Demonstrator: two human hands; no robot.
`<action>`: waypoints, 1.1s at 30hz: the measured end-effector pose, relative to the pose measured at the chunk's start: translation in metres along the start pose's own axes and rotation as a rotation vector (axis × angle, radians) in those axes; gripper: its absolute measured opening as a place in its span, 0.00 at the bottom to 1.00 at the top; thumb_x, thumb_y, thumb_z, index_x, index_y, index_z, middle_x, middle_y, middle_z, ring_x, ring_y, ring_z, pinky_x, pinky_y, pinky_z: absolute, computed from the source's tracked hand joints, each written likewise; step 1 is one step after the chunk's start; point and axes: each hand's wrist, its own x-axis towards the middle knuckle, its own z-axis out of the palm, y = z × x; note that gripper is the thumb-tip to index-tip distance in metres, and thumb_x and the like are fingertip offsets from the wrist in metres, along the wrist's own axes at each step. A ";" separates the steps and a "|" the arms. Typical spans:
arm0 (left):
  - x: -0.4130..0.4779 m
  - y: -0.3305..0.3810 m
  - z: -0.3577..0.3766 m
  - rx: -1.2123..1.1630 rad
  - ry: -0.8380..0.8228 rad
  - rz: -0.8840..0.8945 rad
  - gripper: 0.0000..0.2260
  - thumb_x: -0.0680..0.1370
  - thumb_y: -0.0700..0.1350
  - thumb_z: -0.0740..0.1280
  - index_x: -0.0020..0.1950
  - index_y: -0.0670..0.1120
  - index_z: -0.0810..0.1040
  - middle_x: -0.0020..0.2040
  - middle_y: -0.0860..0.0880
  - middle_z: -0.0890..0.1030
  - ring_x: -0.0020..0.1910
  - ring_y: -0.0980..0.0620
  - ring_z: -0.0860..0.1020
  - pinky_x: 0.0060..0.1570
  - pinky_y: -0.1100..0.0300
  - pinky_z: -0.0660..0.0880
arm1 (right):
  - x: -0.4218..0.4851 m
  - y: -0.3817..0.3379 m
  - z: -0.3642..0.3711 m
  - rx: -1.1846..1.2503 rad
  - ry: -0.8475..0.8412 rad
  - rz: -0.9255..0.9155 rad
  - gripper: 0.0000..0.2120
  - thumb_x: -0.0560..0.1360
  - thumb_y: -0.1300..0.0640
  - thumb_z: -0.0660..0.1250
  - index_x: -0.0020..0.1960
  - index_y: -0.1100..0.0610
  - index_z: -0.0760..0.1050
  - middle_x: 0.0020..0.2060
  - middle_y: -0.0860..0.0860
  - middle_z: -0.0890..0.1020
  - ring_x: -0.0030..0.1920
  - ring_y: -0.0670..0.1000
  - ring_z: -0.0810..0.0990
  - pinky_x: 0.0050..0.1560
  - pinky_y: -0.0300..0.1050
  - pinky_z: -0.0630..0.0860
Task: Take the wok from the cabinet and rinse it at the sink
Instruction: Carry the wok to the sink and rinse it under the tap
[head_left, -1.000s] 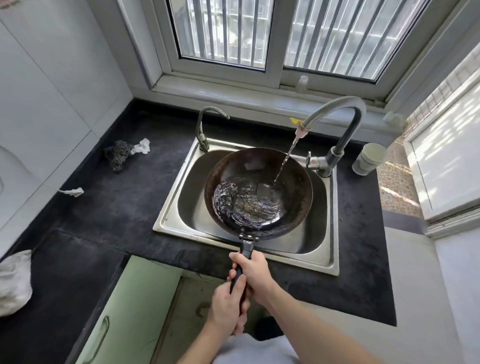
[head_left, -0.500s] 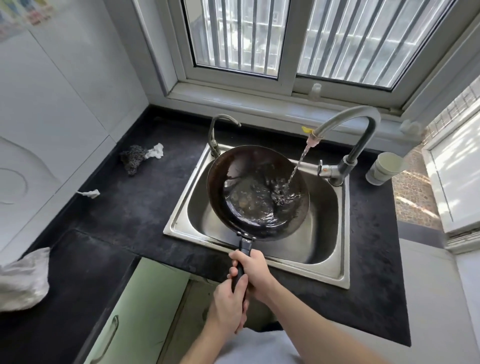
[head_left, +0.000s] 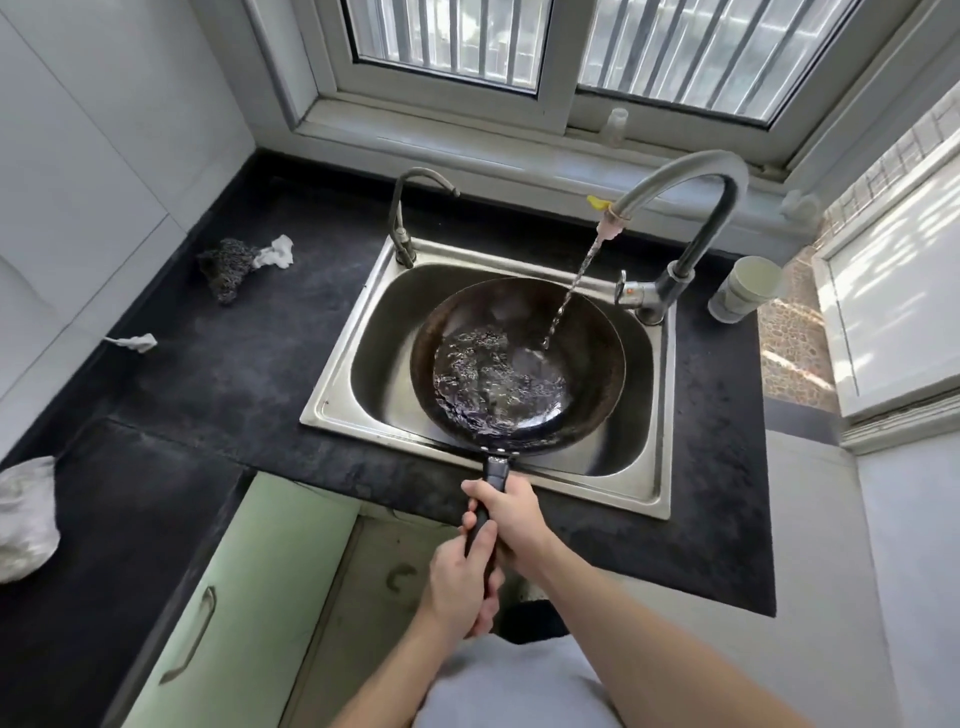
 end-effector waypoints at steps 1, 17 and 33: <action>0.000 0.001 0.002 0.000 -0.009 -0.009 0.19 0.83 0.52 0.60 0.38 0.40 0.73 0.27 0.46 0.71 0.17 0.52 0.65 0.18 0.66 0.60 | 0.000 0.000 -0.002 0.005 0.008 0.002 0.12 0.77 0.66 0.68 0.37 0.61 0.70 0.27 0.54 0.74 0.24 0.51 0.75 0.31 0.47 0.77; 0.002 0.016 0.005 -0.173 -0.042 -0.125 0.18 0.82 0.55 0.61 0.40 0.43 0.71 0.27 0.48 0.70 0.18 0.54 0.61 0.20 0.69 0.56 | 0.005 -0.012 -0.001 -0.017 -0.019 -0.008 0.14 0.78 0.65 0.67 0.35 0.60 0.70 0.26 0.53 0.75 0.24 0.51 0.76 0.32 0.49 0.76; -0.007 0.009 0.007 -0.049 -0.029 -0.022 0.18 0.82 0.53 0.61 0.41 0.40 0.72 0.27 0.46 0.71 0.18 0.52 0.64 0.19 0.66 0.60 | 0.000 -0.004 -0.007 0.010 -0.019 -0.027 0.12 0.77 0.66 0.67 0.37 0.61 0.69 0.26 0.54 0.74 0.24 0.51 0.75 0.32 0.48 0.77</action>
